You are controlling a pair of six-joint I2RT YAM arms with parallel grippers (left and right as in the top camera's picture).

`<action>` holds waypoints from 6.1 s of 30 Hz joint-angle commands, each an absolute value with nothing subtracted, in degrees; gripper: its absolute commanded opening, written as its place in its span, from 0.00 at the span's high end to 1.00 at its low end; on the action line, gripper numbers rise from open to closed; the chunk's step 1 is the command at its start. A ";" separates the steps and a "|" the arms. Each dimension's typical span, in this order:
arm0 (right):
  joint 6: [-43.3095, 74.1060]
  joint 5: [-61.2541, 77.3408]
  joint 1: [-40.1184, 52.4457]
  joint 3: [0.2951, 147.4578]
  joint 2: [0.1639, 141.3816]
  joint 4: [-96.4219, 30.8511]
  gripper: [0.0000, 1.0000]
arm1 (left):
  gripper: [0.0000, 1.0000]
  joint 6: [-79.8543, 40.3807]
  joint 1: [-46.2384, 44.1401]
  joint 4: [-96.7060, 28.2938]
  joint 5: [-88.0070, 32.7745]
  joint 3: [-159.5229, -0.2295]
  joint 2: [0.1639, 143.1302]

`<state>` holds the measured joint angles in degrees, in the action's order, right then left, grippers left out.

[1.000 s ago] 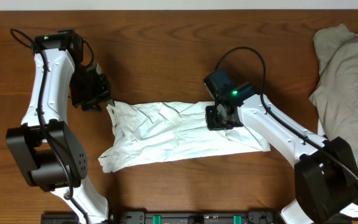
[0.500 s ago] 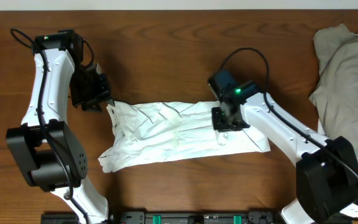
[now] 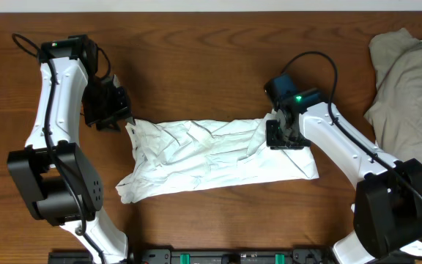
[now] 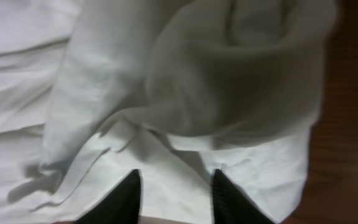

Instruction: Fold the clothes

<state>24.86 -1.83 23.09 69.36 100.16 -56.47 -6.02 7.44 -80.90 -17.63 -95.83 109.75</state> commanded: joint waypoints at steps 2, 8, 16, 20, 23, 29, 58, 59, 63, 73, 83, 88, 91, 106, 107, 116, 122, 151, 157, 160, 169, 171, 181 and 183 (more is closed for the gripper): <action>21.52 0.64 23.05 68.45 100.42 -56.60 0.58 | 0.58 -6.31 7.53 -81.06 -17.50 -96.12 109.84; 20.47 1.13 23.05 64.49 100.42 -54.19 0.56 | 0.58 -6.33 7.53 -81.06 -17.47 -96.12 109.84; 17.06 6.48 23.31 62.11 100.38 -51.09 0.99 | 0.58 -6.33 7.53 -81.03 -17.50 -96.12 109.82; 16.03 6.68 24.51 62.19 99.26 -51.20 0.99 | 0.58 -6.33 7.53 -81.06 -17.50 -96.12 109.82; 11.22 8.82 25.98 62.19 97.67 -51.16 0.99 | 0.58 -6.33 7.53 -81.06 -17.50 -96.12 109.82; 2.11 9.76 29.32 62.06 97.06 -53.45 0.99 | 0.58 -6.33 7.53 -81.03 -17.47 -96.12 109.84; -7.31 10.90 30.06 62.04 97.10 -55.40 0.70 | 0.49 -6.33 7.53 -80.64 -17.47 -96.12 109.82; -7.31 10.90 30.06 61.93 97.14 -55.00 0.68 | 0.49 -6.31 7.53 -80.64 -17.47 -96.12 109.84; -6.20 10.63 30.06 60.31 97.14 -52.60 0.70 | 0.49 -6.33 7.53 -80.64 -17.47 -96.12 109.82; -11.81 26.96 31.42 57.95 97.12 -48.73 0.99 | 0.49 -6.33 7.53 -80.68 -17.50 -96.12 109.82; -10.09 21.78 32.27 57.95 97.14 -47.05 0.73 | 0.49 -6.33 7.53 -80.88 -17.47 -96.12 109.82; -3.27 15.20 31.90 58.52 97.10 -44.47 0.71 | 0.49 -6.33 7.53 -80.82 -17.47 -96.12 109.84; 1.37 8.05 31.29 62.30 97.06 -43.68 0.65 | 0.49 -6.33 7.53 -80.79 -17.47 -96.12 109.84; 9.67 -7.07 27.99 72.16 100.29 -39.38 0.51 | 0.49 -6.33 7.53 -80.82 -17.50 -95.79 109.84; 10.33 -7.01 27.79 72.16 101.12 -39.24 0.52 | 0.49 -6.33 7.53 -80.79 -17.50 -95.79 109.84; 12.86 -7.16 27.40 72.16 108.07 -39.64 0.52 | 0.49 -6.33 7.53 -80.86 -17.50 -95.79 109.84; 18.76 -7.53 26.44 72.16 110.78 -40.07 0.50 | 0.49 -6.33 7.53 -80.84 -17.47 -95.79 109.84; 19.70 -7.27 25.56 71.40 110.30 -40.69 0.99 | 0.48 -6.33 7.53 -80.82 -17.50 -95.79 109.84; 19.68 -7.53 25.19 71.68 106.00 -40.51 0.99 | 0.49 -6.33 7.53 -80.64 -17.50 -95.79 109.84; 19.70 -7.51 25.15 71.68 105.21 -39.44 0.66 | 0.49 -6.33 7.53 -80.64 -17.50 -95.79 109.84; 23.16 -7.01 25.12 71.55 109.32 -38.72 0.67 | 0.49 -6.33 7.53 -80.64 -17.50 -95.79 109.84; 23.14 -6.76 25.15 71.55 110.63 -38.72 0.67 | 0.48 -6.33 7.53 -80.64 -17.47 -95.79 109.84; 23.40 -5.54 25.15 71.55 114.04 -38.79 0.91 | 0.48 -6.33 7.53 -80.64 -17.47 -95.79 109.84; 23.77 -5.54 25.12 71.55 114.02 -38.81 0.92 | 0.48 -6.33 7.53 -80.64 -17.47 -95.79 109.84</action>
<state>23.05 -5.37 25.47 71.70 112.79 -38.44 -6.20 7.44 -80.53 -17.63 -95.83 109.75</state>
